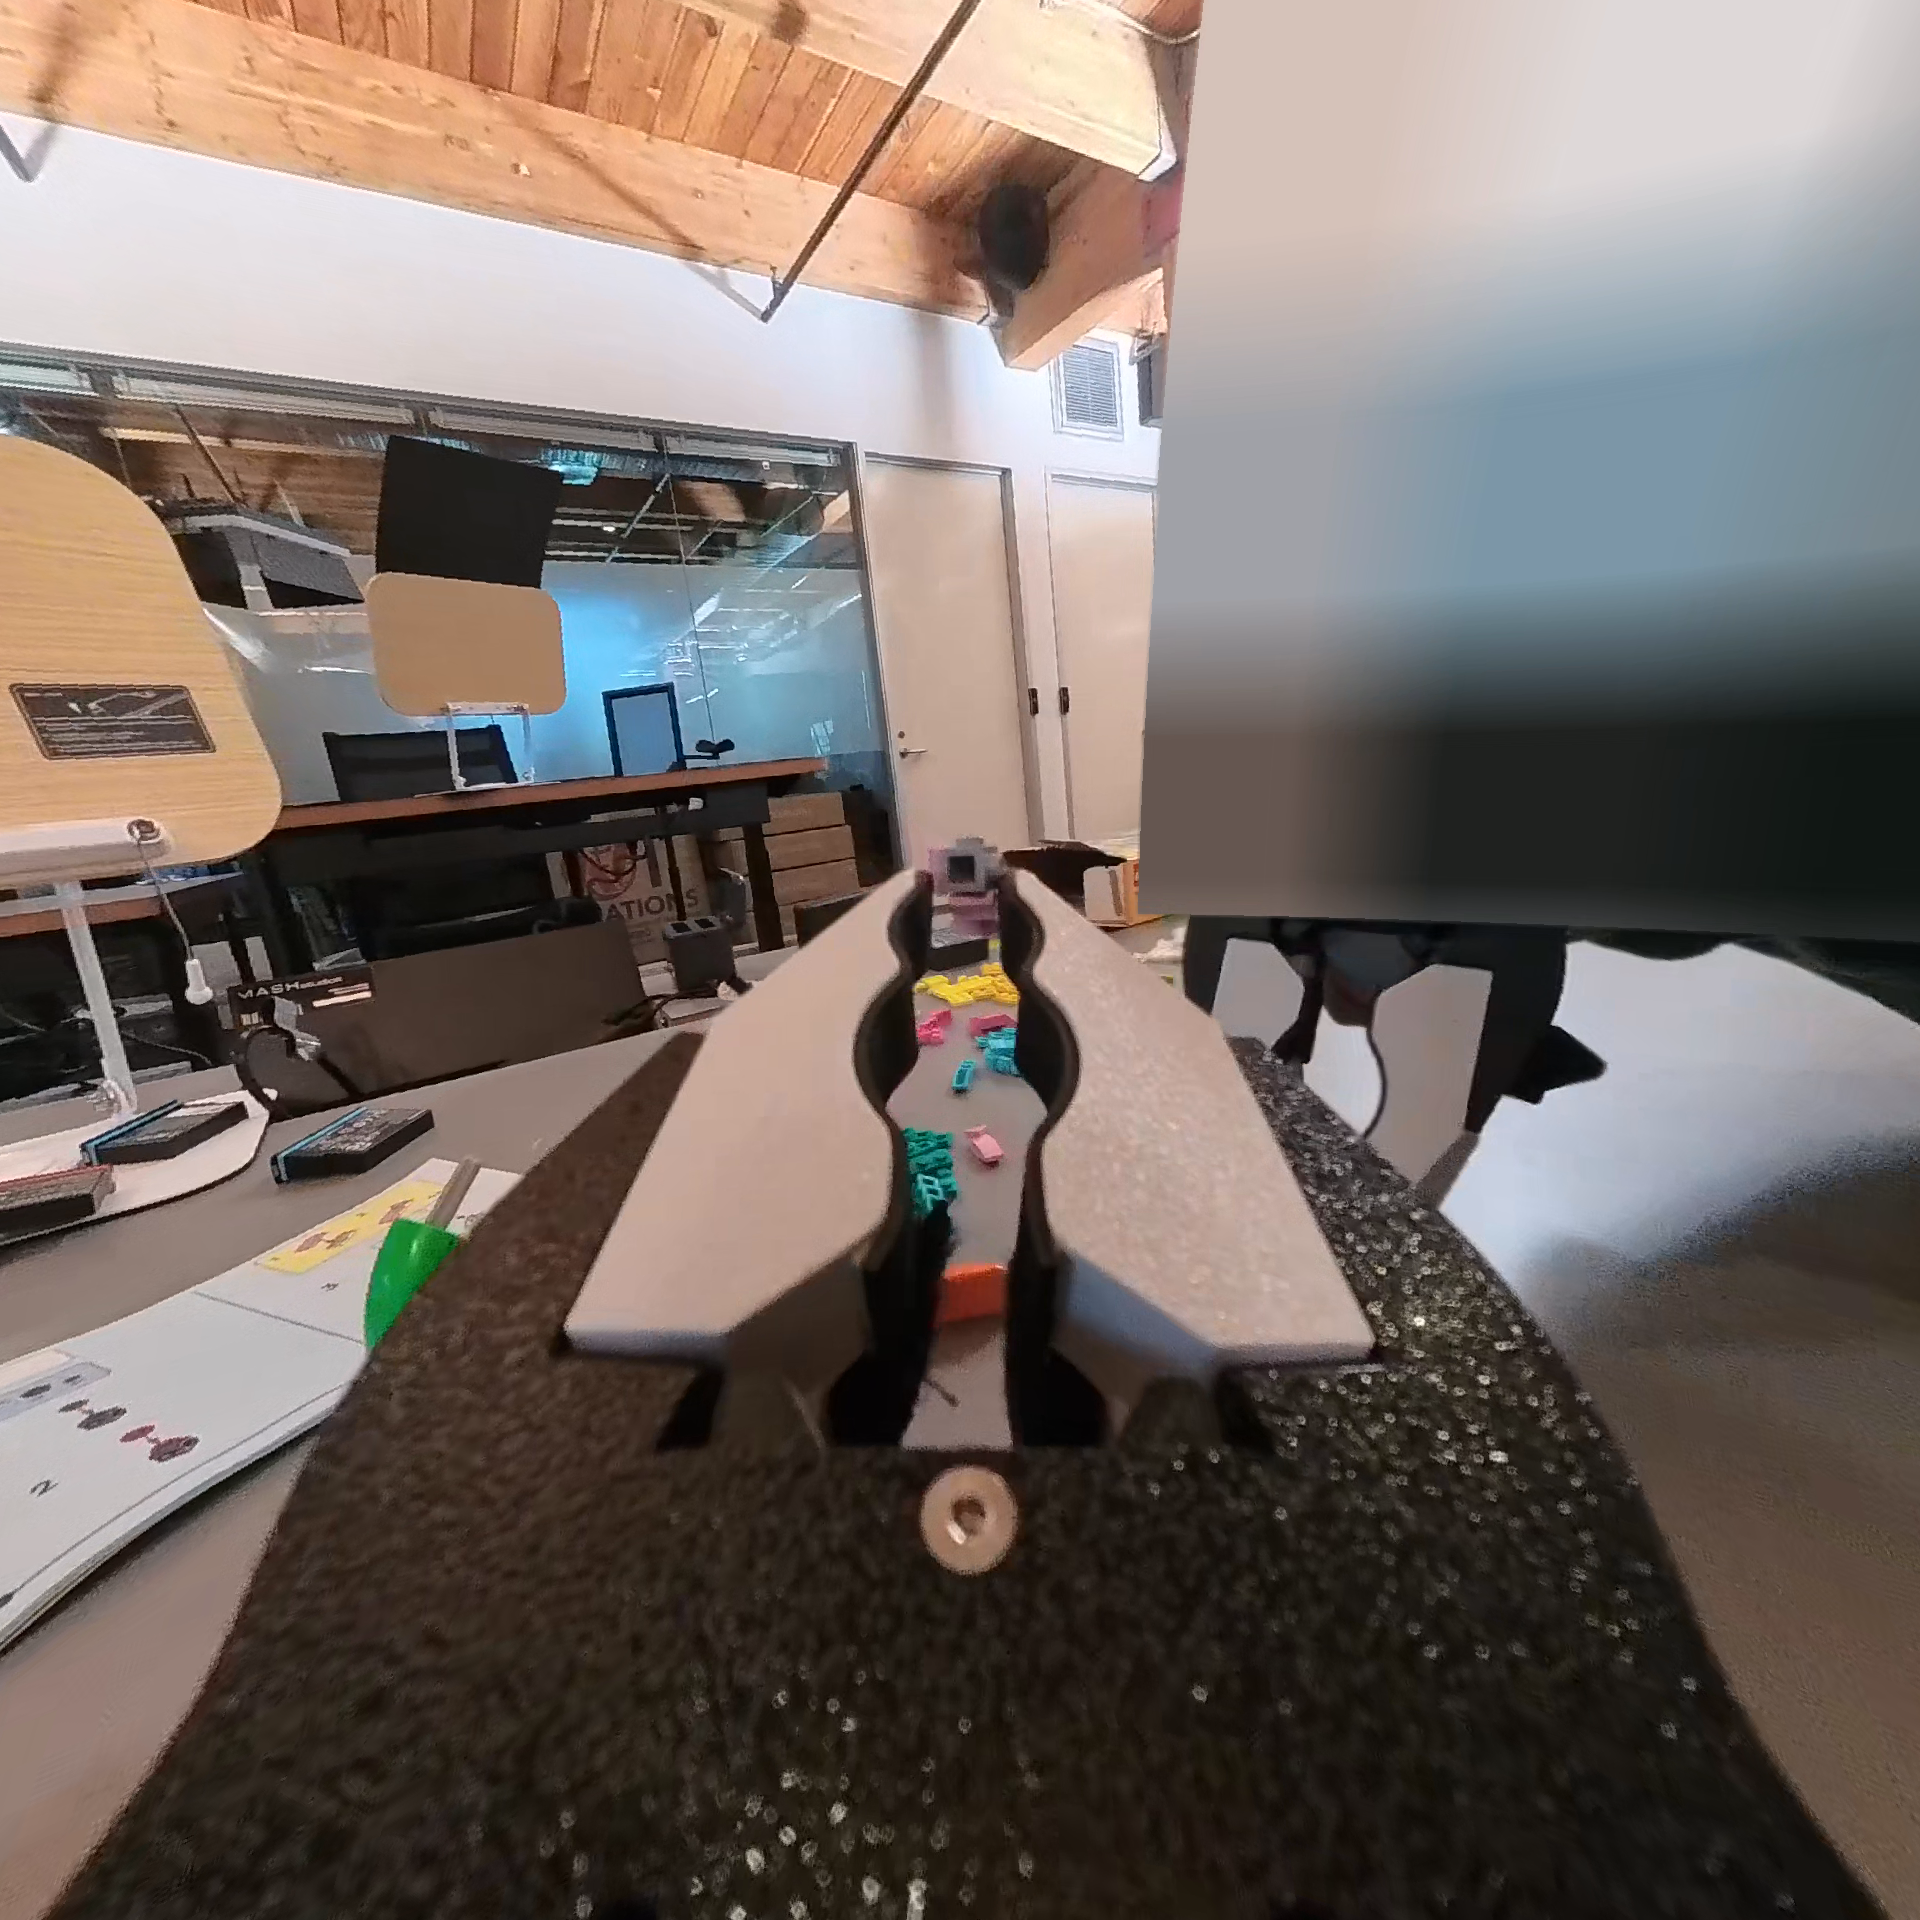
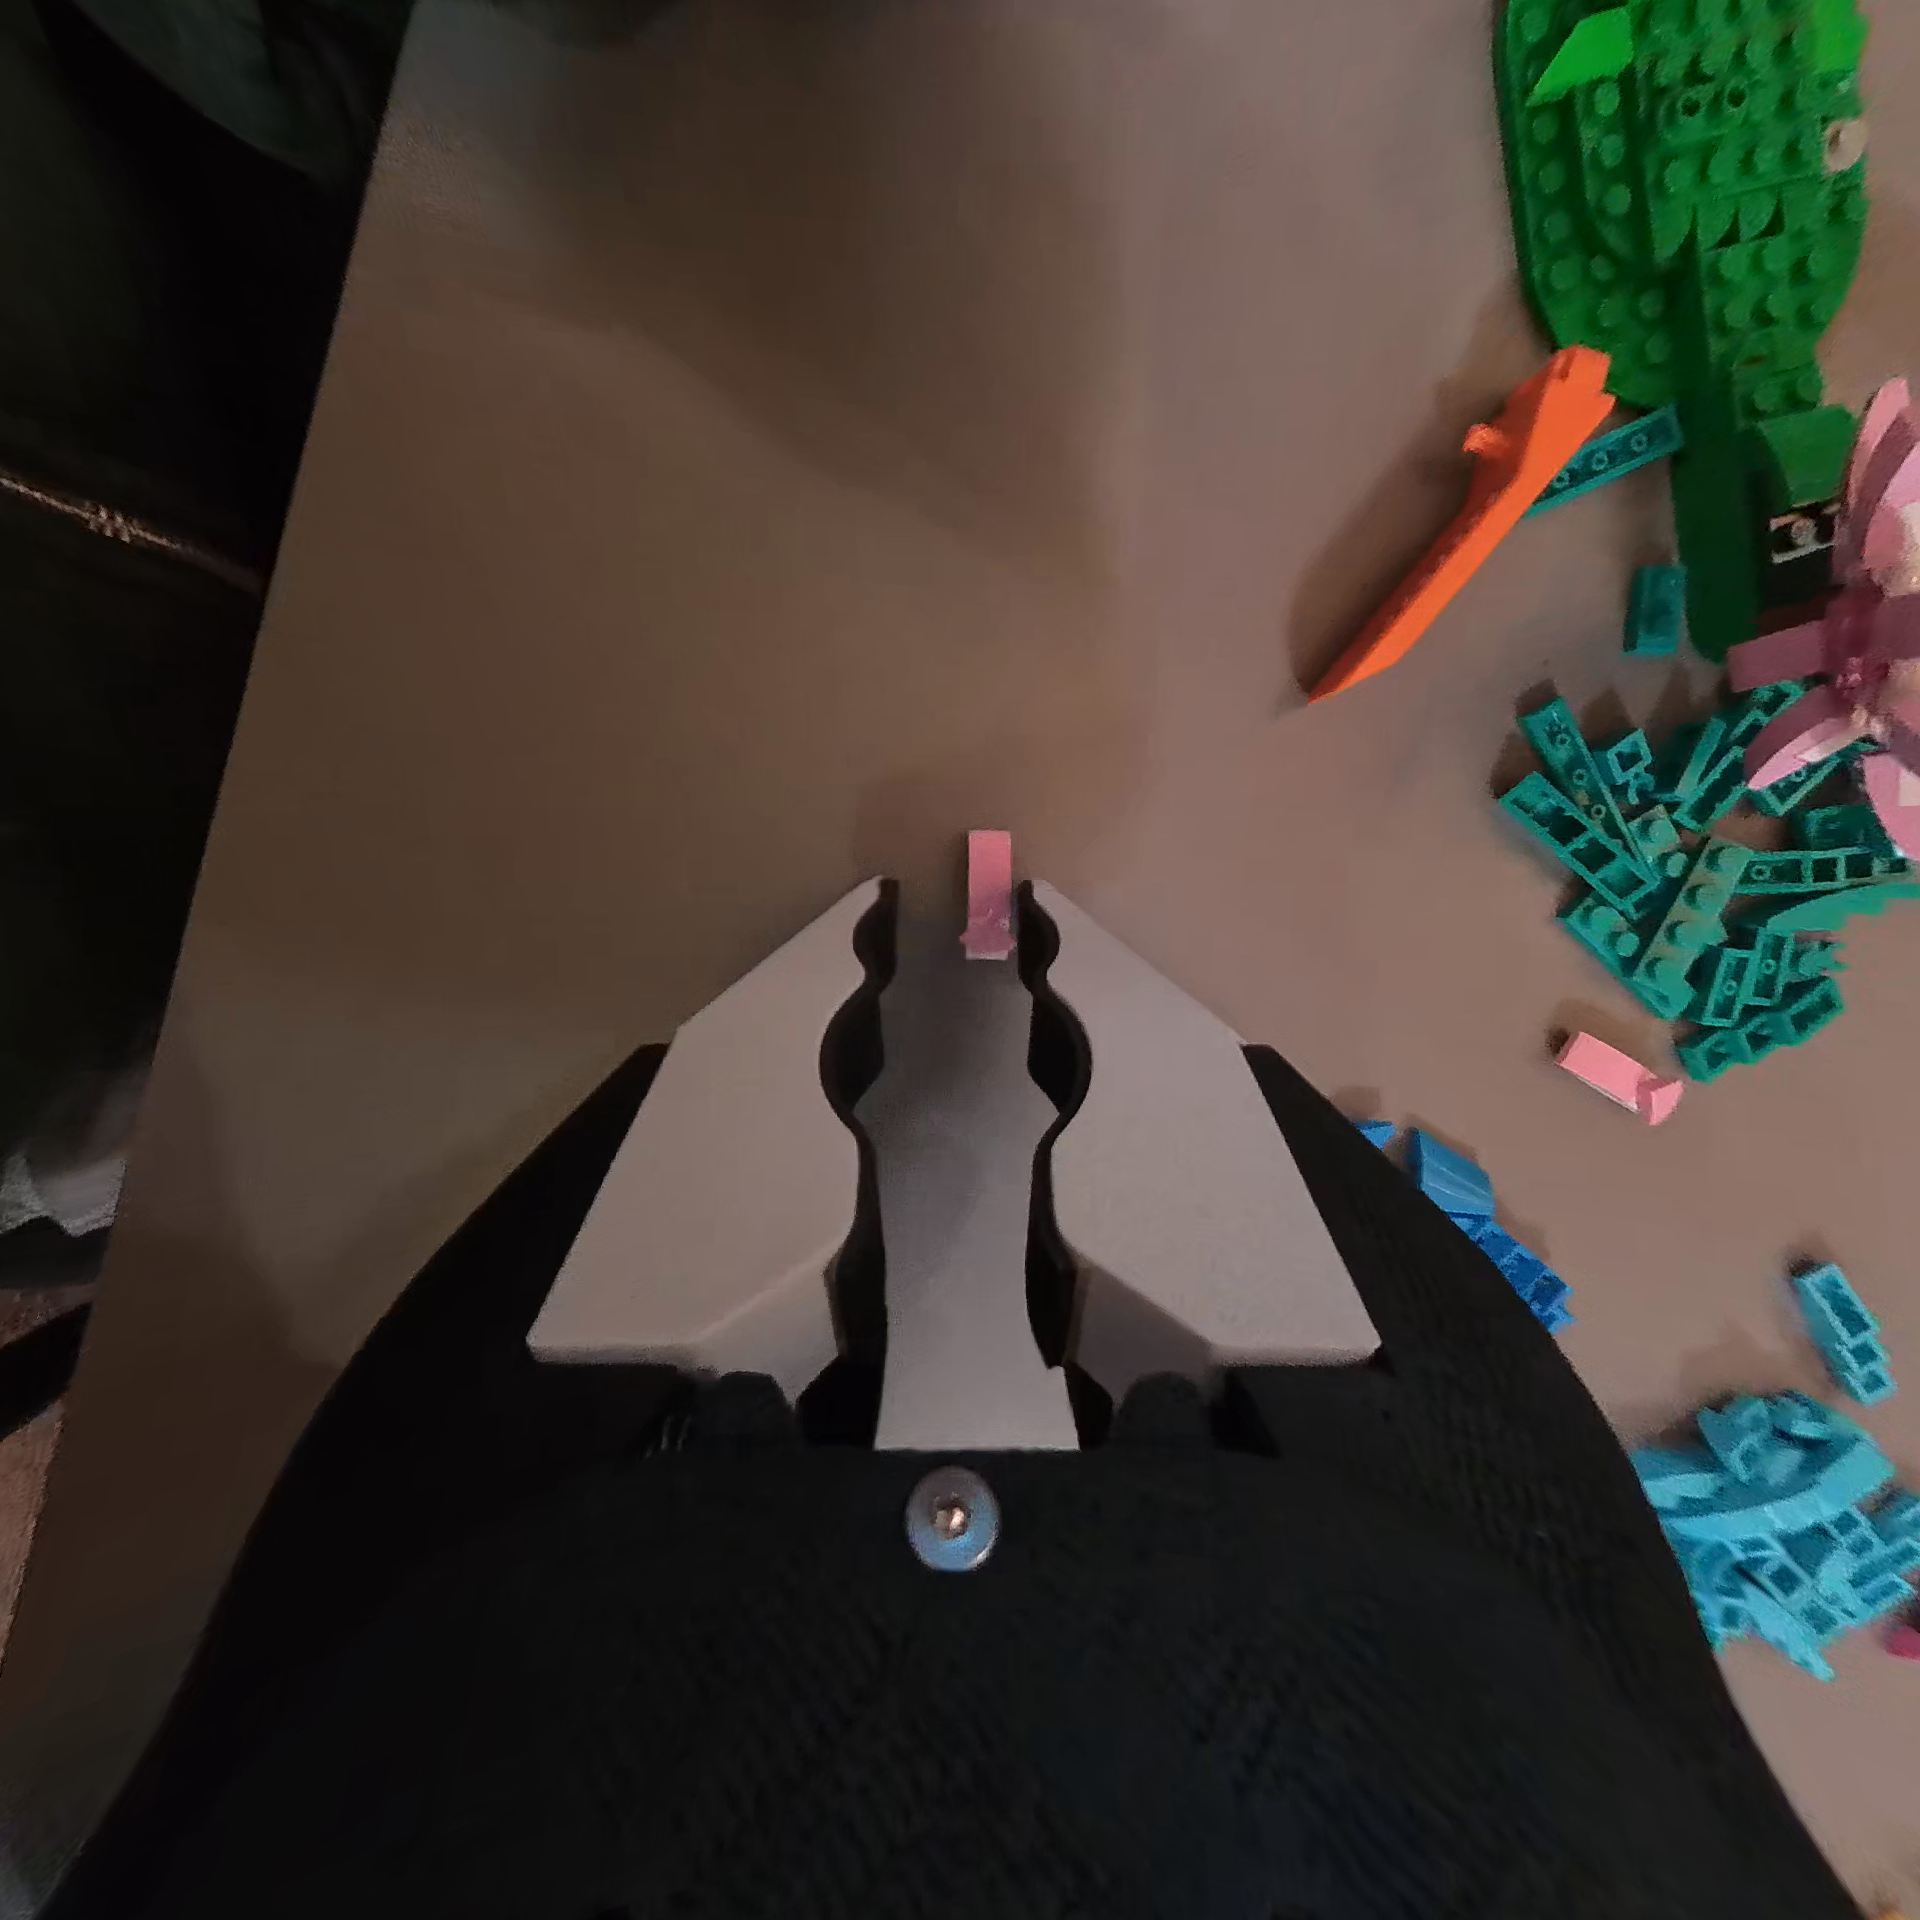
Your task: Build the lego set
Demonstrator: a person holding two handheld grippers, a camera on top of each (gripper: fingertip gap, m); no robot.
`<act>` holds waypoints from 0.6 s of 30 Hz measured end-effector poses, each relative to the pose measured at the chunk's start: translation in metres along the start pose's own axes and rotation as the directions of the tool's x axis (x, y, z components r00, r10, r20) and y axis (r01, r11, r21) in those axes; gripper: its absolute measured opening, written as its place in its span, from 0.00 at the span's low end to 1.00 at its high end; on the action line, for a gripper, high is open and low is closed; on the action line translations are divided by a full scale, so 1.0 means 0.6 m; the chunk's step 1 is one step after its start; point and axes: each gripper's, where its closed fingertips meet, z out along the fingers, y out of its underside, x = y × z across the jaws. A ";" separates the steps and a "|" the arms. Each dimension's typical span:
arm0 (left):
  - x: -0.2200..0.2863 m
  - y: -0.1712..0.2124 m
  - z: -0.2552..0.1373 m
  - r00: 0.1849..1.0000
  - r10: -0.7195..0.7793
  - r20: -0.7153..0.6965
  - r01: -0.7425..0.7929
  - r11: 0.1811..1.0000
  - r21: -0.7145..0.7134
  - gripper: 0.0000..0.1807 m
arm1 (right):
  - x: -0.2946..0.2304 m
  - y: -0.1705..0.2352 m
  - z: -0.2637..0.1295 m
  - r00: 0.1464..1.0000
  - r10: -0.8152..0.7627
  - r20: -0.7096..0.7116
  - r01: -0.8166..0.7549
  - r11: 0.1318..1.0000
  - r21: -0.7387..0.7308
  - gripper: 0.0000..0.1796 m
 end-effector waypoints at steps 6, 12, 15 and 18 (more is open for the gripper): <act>0.003 0.003 0.002 1.000 -0.014 -0.018 0.014 1.000 -0.007 0.06 | 0.017 -0.003 -0.021 0.986 0.163 -0.028 -0.153 0.962 0.225 0.11; 0.007 0.006 0.004 0.999 -0.020 -0.037 0.019 1.000 -0.015 0.06 | 0.013 -0.001 -0.019 0.982 0.188 -0.013 -0.174 0.929 0.325 0.10; 0.009 0.007 0.004 0.999 -0.019 -0.042 0.018 1.000 -0.019 0.06 | 0.009 -0.002 -0.012 0.986 0.169 0.000 -0.160 0.931 0.328 0.09; 0.009 0.007 0.004 0.999 -0.019 -0.046 0.018 1.000 -0.019 0.06 | 0.004 0.002 -0.004 0.986 0.163 0.017 -0.160 0.934 0.319 0.09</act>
